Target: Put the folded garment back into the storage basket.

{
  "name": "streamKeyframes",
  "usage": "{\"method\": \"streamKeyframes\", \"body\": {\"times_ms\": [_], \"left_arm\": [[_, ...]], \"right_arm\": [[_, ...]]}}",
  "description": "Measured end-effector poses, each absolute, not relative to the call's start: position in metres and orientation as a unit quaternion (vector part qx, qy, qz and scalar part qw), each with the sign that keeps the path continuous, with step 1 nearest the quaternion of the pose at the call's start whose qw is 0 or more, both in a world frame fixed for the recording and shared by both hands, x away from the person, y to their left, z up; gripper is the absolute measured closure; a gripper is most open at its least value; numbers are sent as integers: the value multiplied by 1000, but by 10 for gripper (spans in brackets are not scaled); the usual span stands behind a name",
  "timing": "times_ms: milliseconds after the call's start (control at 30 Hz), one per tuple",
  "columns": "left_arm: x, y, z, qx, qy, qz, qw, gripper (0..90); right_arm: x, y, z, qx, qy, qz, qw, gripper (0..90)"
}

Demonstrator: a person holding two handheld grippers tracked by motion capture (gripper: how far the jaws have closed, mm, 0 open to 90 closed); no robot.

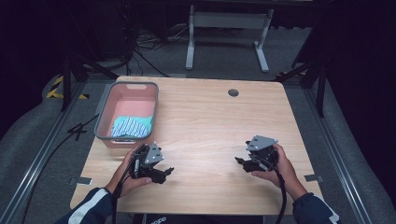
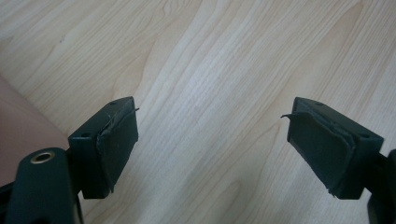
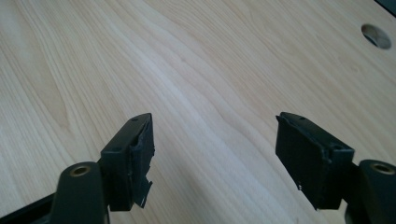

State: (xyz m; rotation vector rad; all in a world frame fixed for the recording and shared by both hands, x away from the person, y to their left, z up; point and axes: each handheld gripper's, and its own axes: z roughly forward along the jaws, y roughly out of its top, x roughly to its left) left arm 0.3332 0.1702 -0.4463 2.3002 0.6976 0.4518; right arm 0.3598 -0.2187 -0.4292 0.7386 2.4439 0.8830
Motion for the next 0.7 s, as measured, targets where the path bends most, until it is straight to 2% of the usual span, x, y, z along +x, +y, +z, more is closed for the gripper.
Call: {"method": "streamKeyframes", "body": {"times_ms": [267,433,500,700], "left_arm": [[331,178,-460,889,268,152,339,166],[330,180,-477,894,282,119,329,171],[330,181,-479,888,295,102,339,173],[328,182,-483,885,282,104,356,140]], "right_arm": [[344,-270,-462,327,860,341,192,252],[335,-297,-479,371,843,347,179,224],[334,-305,-483,384,834,356,171,202],[334,-311,-486,402,822,363,174,183]]}}
